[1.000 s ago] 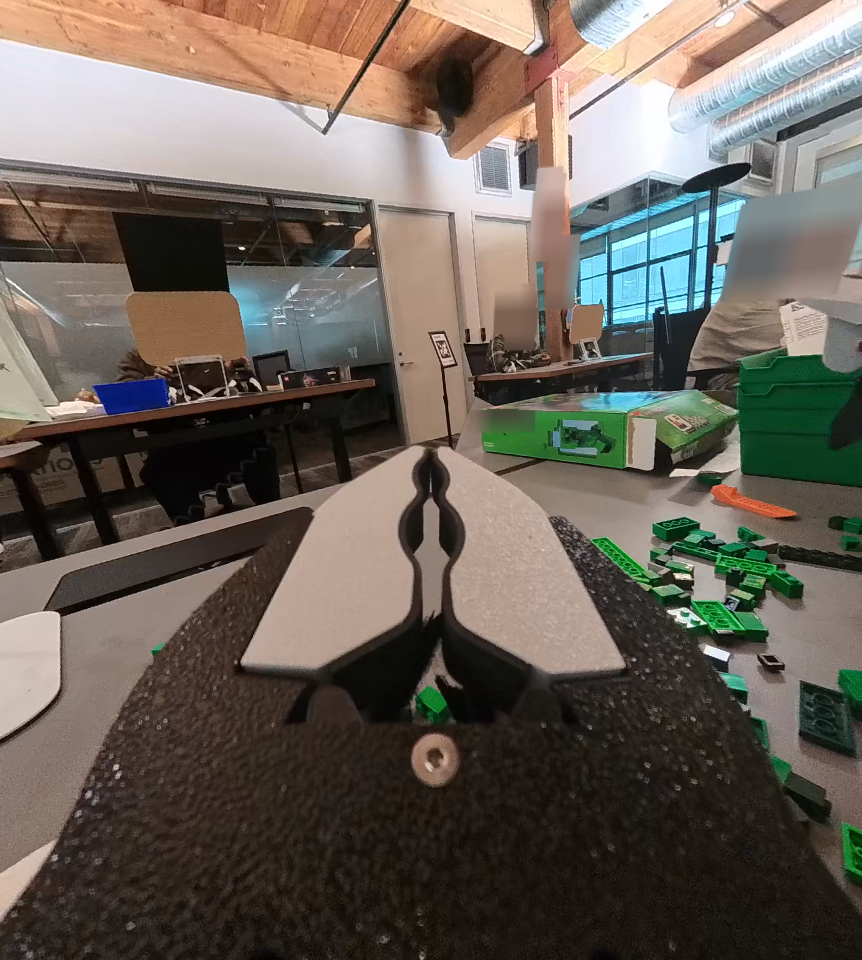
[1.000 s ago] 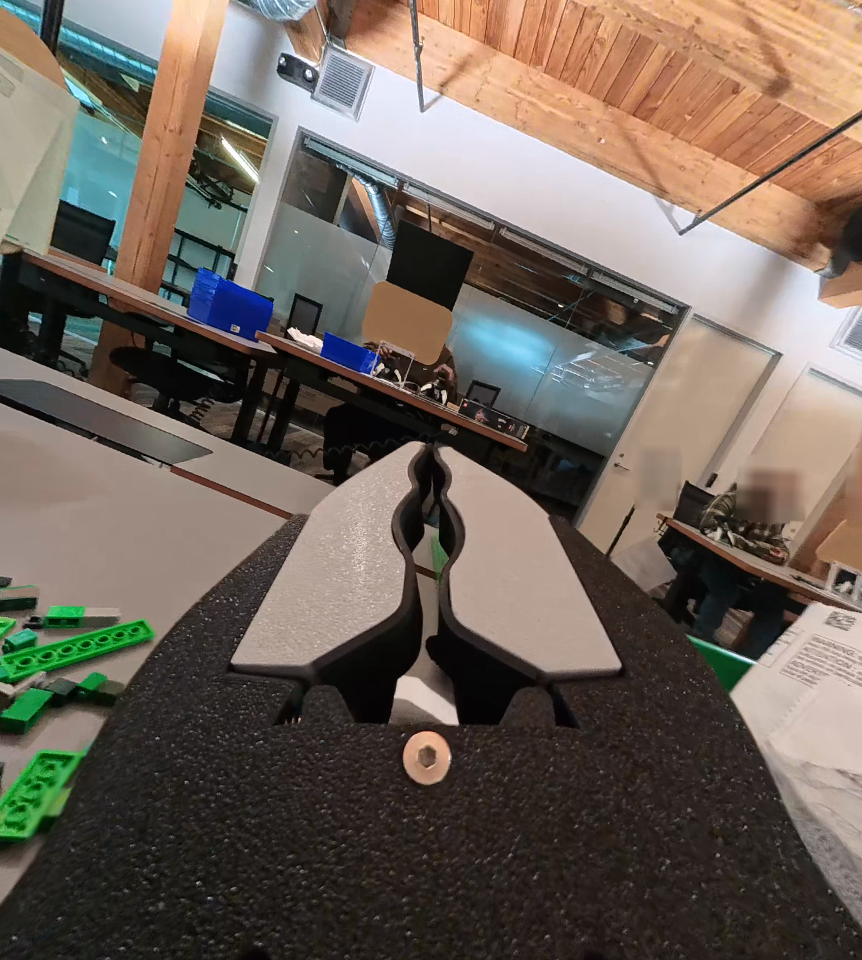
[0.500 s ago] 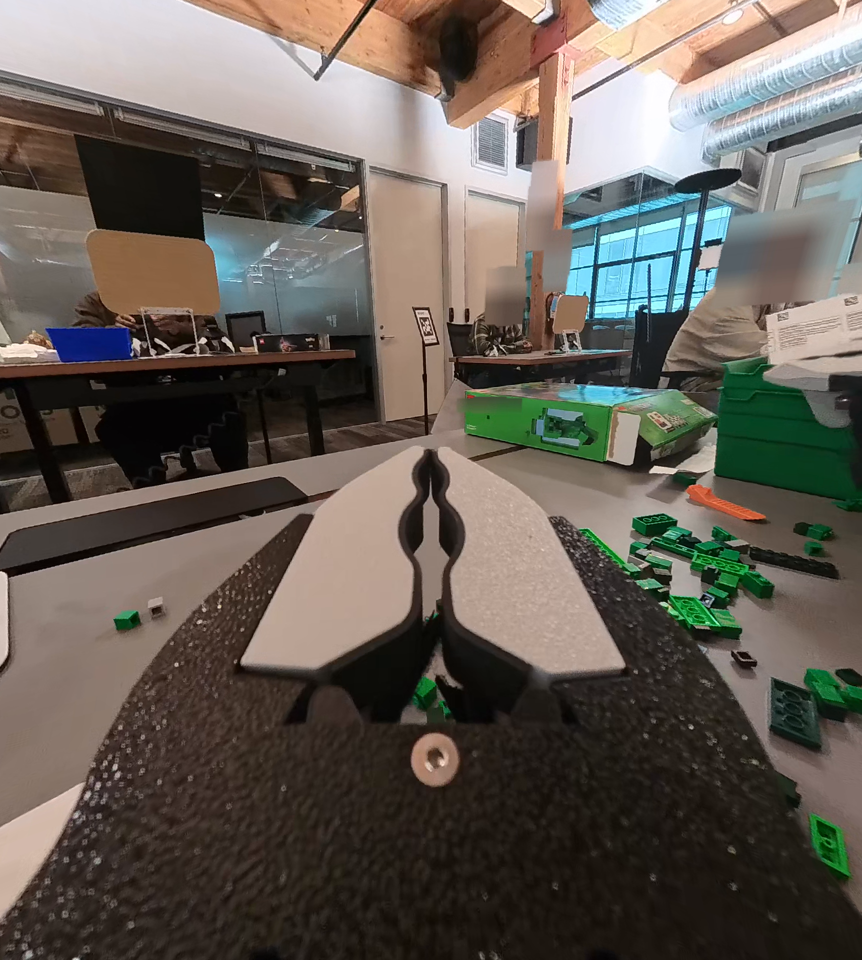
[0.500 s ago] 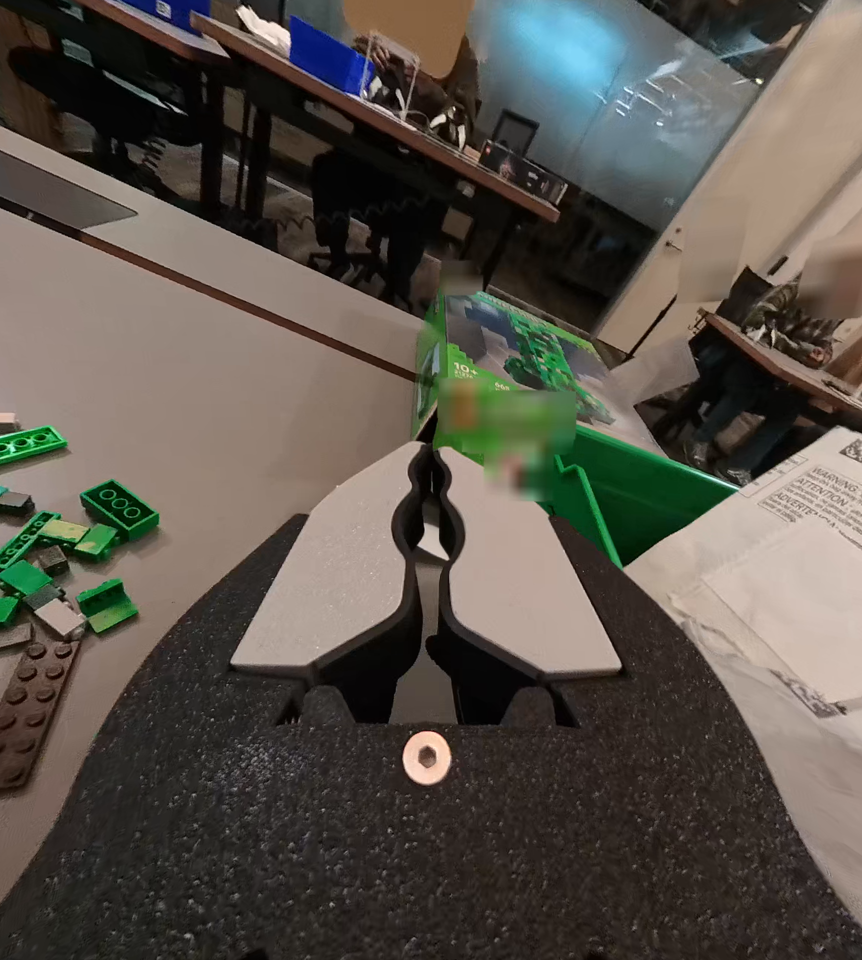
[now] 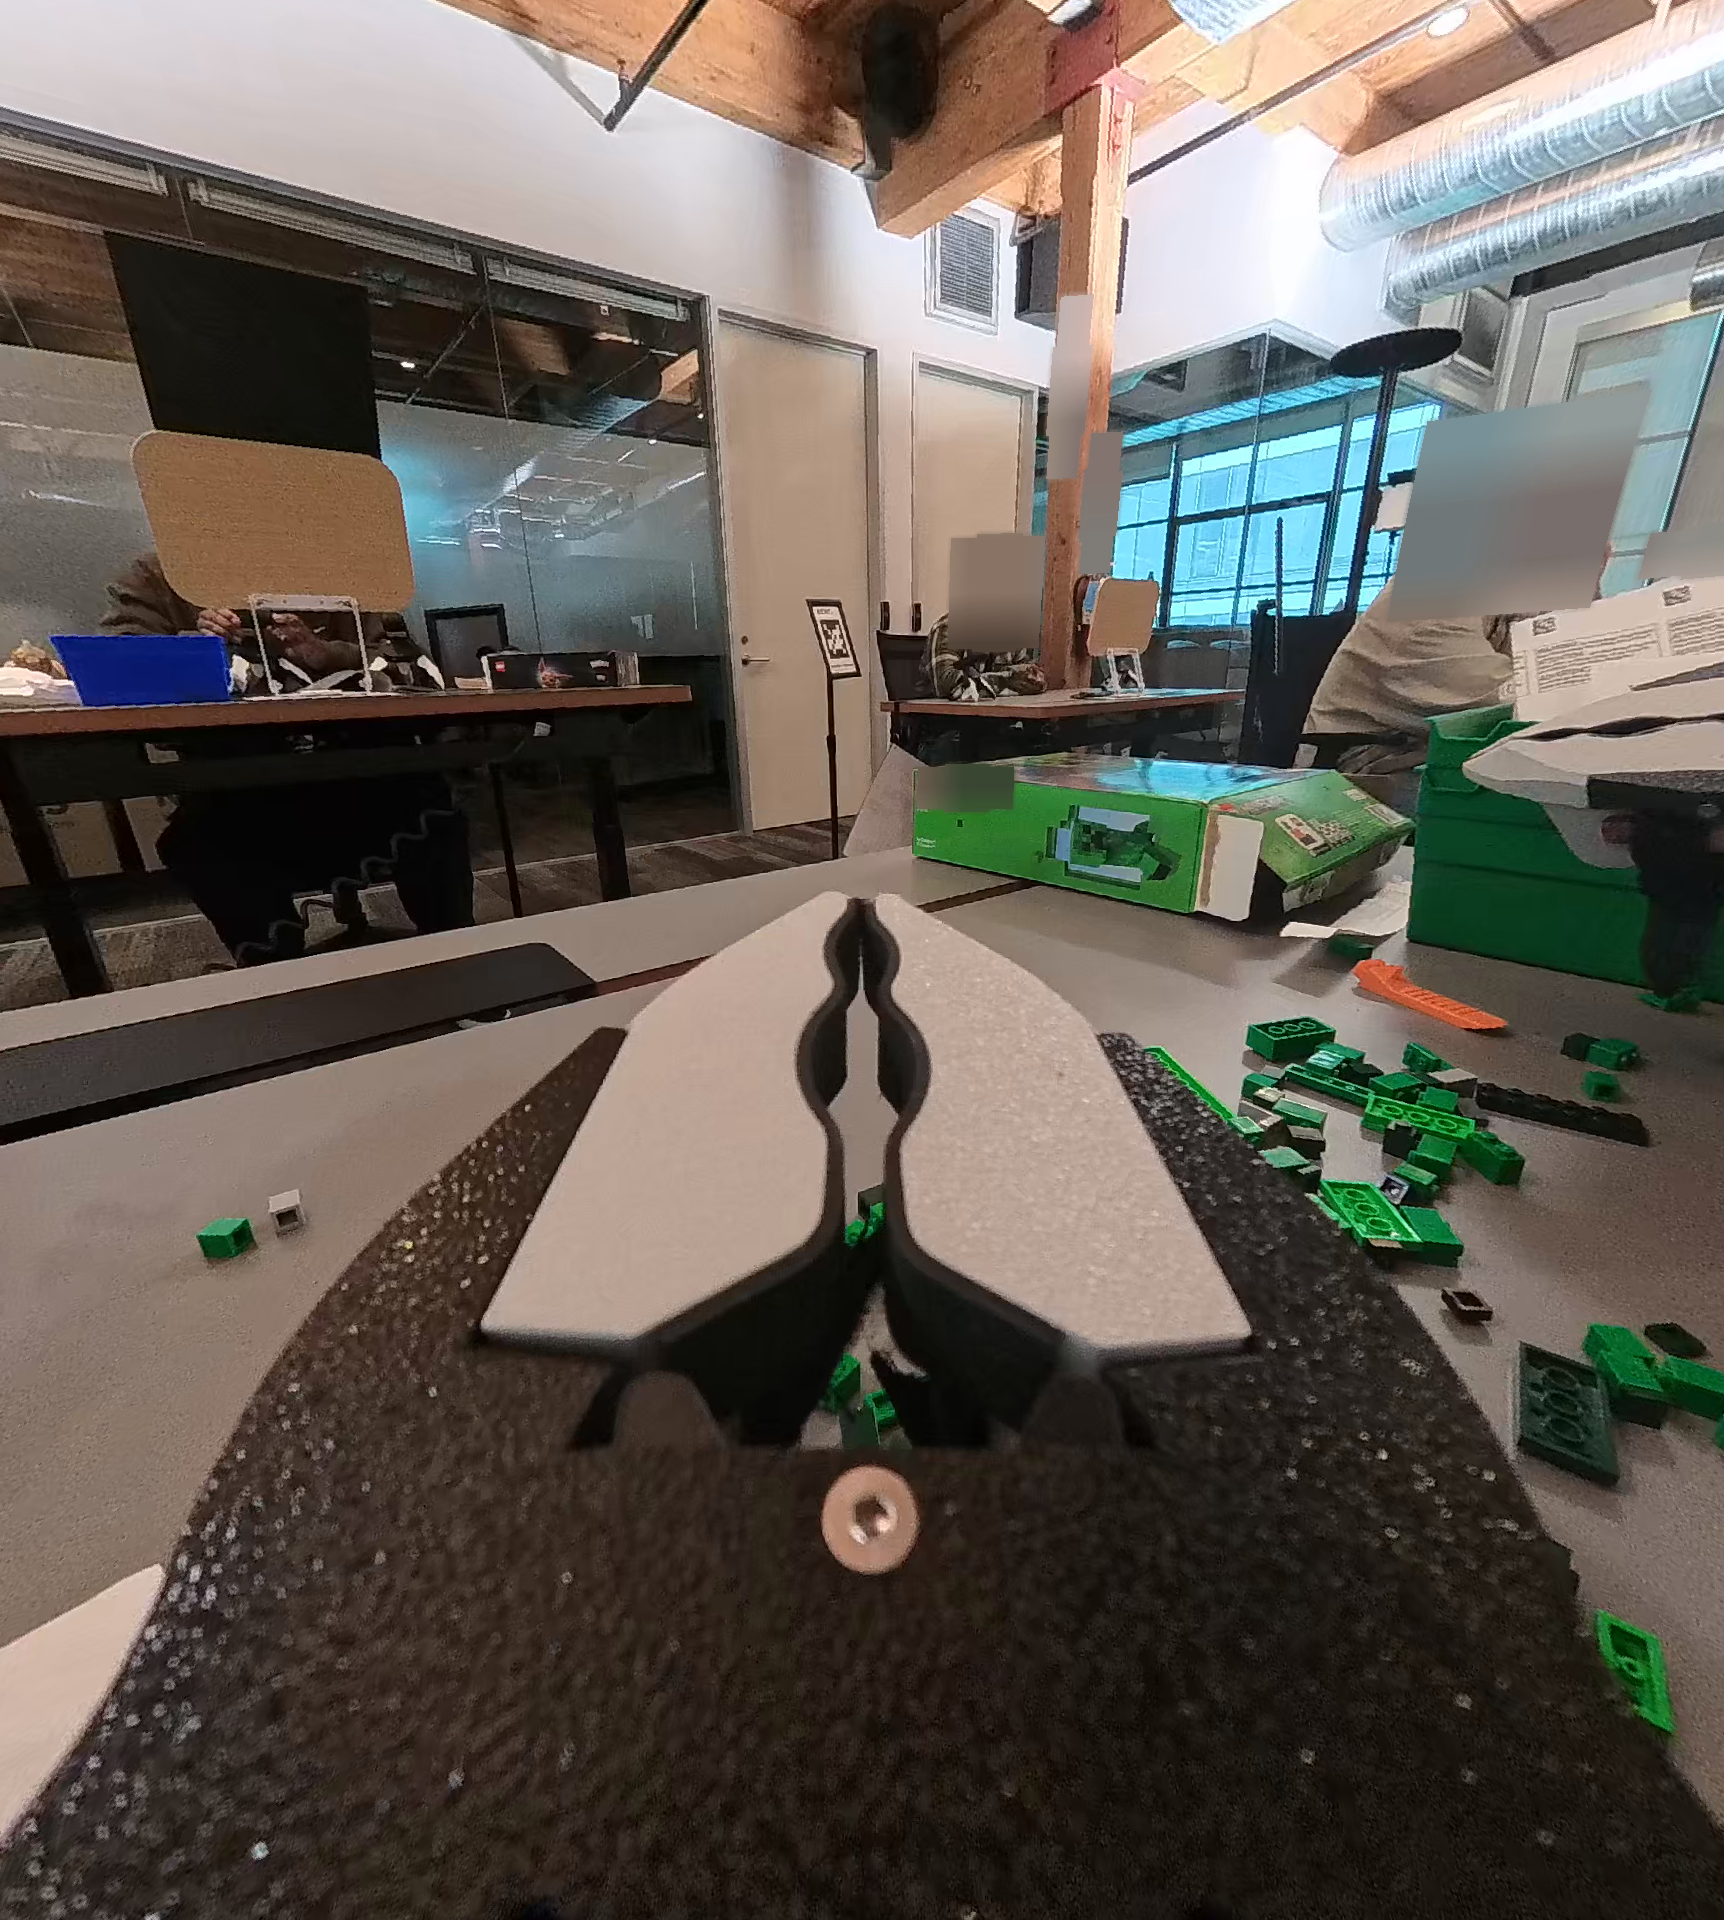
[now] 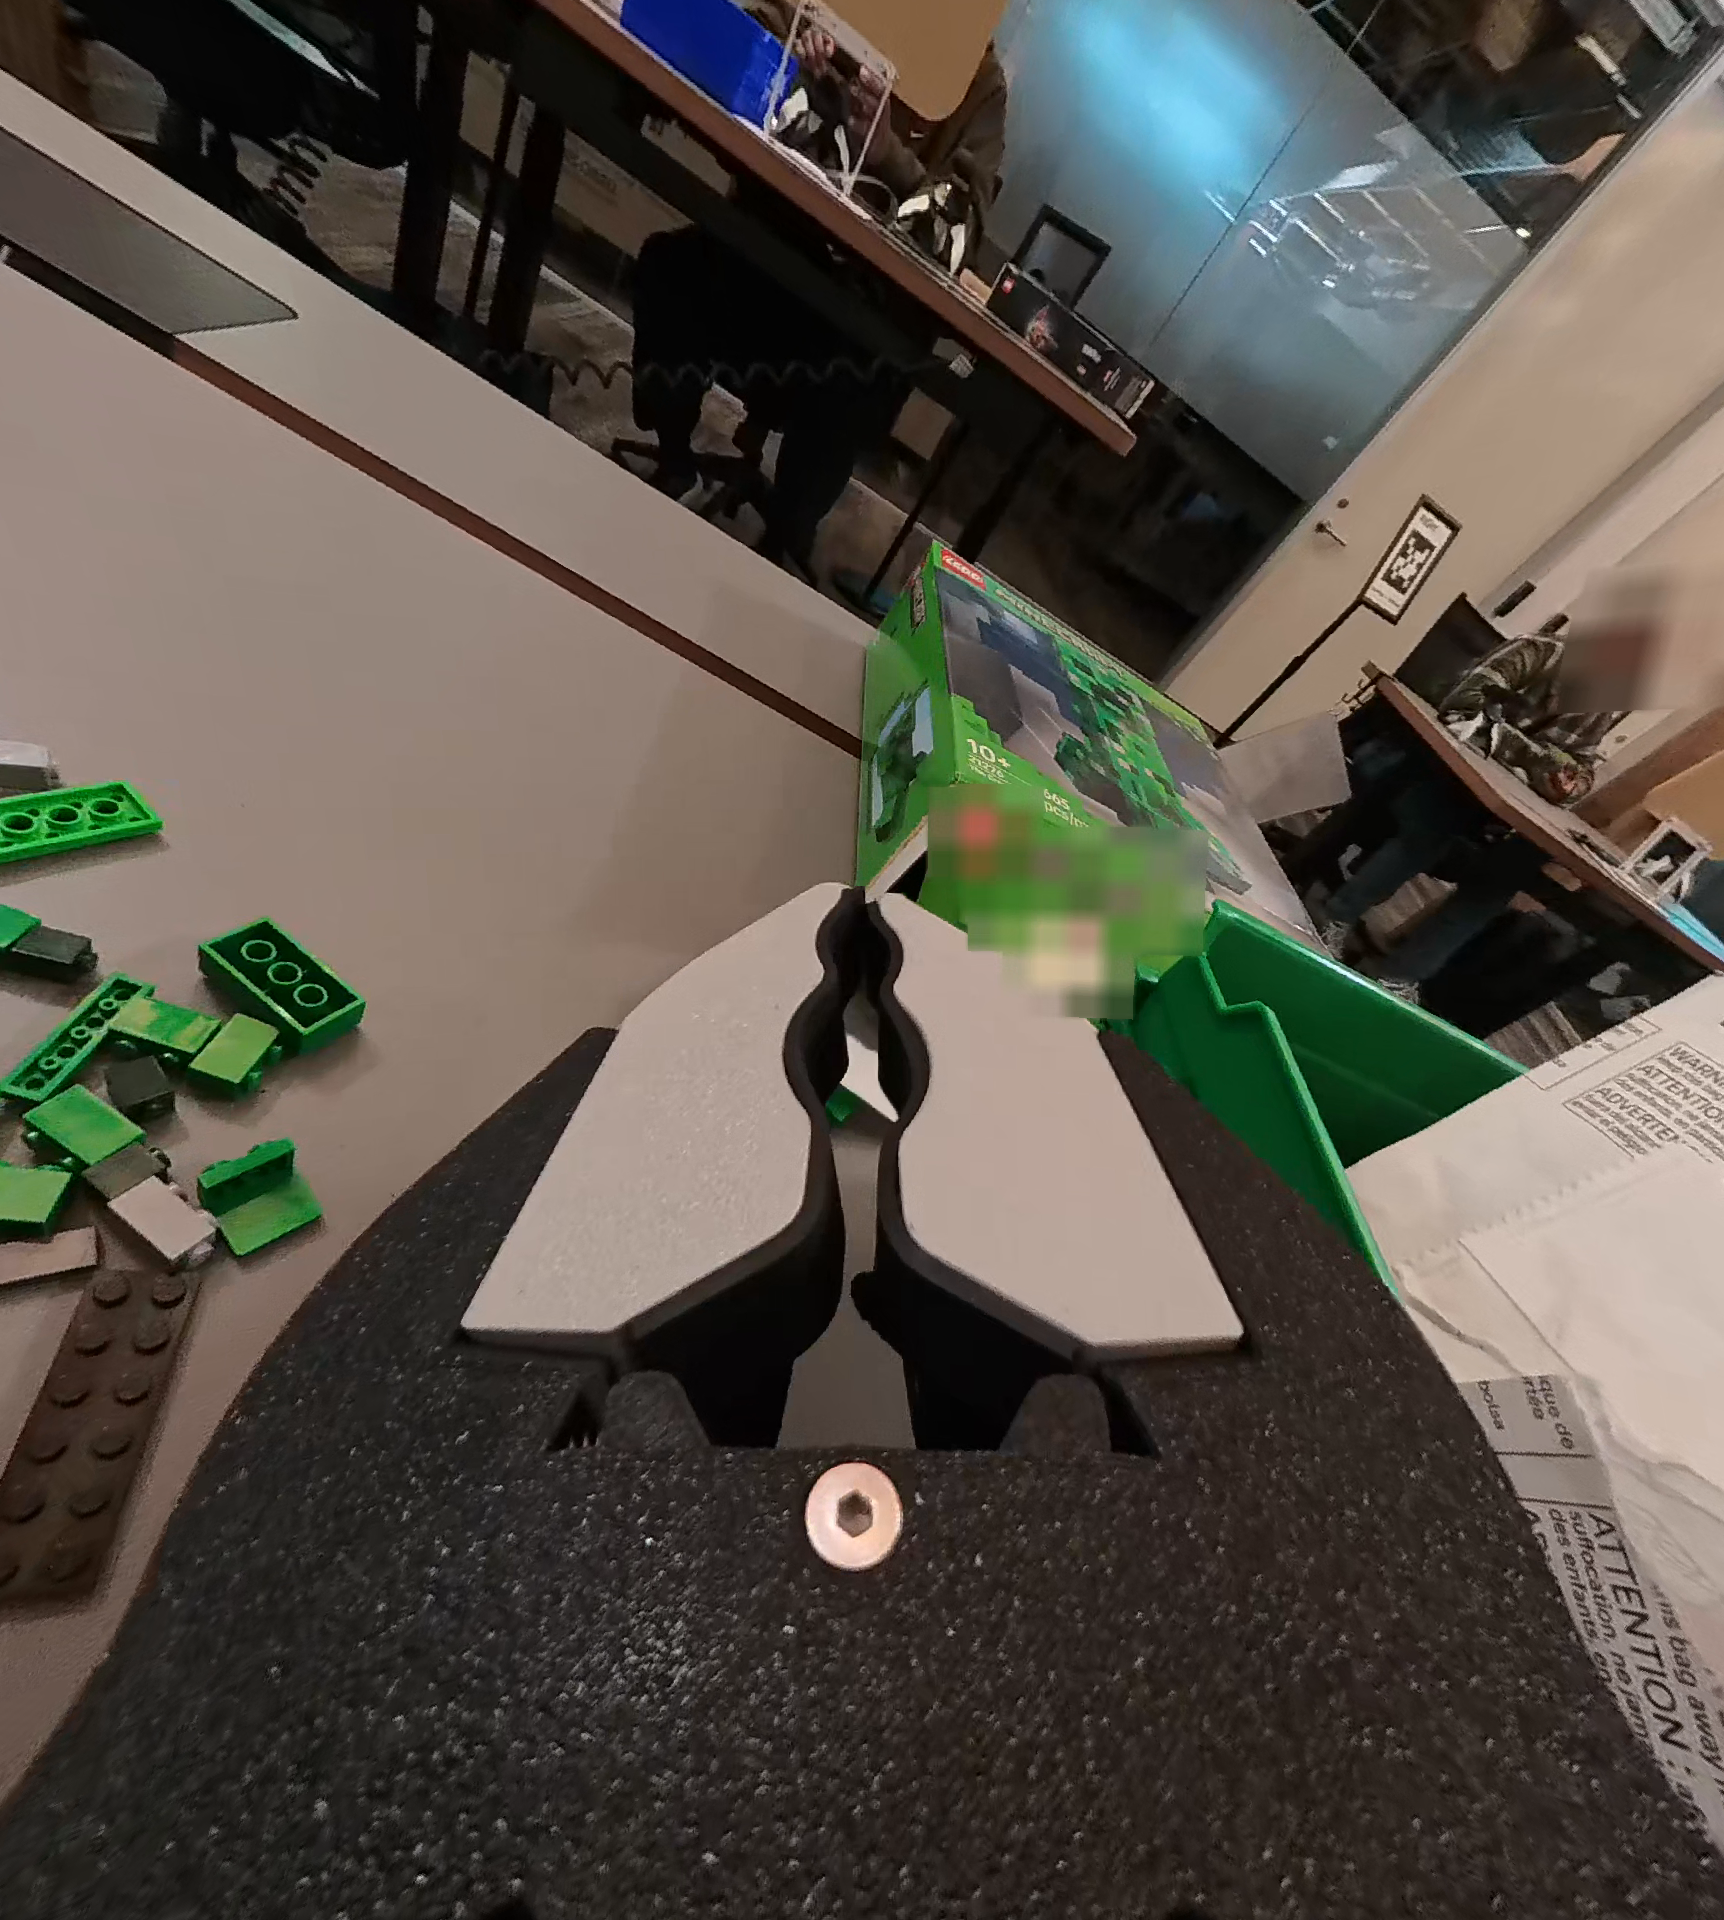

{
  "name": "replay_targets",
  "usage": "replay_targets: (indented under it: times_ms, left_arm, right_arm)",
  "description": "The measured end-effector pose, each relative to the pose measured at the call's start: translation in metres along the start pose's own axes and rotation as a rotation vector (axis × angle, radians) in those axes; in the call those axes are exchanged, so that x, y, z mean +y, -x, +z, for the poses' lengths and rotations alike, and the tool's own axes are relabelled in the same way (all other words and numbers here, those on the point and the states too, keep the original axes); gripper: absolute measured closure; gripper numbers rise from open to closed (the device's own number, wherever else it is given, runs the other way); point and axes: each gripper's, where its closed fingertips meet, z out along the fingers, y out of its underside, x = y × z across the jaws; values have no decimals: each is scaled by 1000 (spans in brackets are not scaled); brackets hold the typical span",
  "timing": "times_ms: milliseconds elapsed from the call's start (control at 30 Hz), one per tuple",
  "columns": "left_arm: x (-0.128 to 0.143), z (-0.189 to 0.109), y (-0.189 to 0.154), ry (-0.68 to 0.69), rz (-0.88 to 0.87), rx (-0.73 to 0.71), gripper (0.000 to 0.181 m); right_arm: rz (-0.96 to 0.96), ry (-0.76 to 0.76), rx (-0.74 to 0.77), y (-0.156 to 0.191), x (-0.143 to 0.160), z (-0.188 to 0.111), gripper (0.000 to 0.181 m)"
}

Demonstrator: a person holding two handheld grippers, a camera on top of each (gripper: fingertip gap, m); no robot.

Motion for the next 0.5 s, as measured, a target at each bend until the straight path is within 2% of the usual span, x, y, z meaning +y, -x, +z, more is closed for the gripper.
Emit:
replay_targets:
  times_ms: [200,500]
  left_arm:
    - [0,0,1,-1,-12,0,181]
    - [0,0,3,-4,-25,-3,181]
  right_arm:
    - [-8,-12,18,-2,-2,0,181]
    - [-11,24,-44,12,4,5,181]
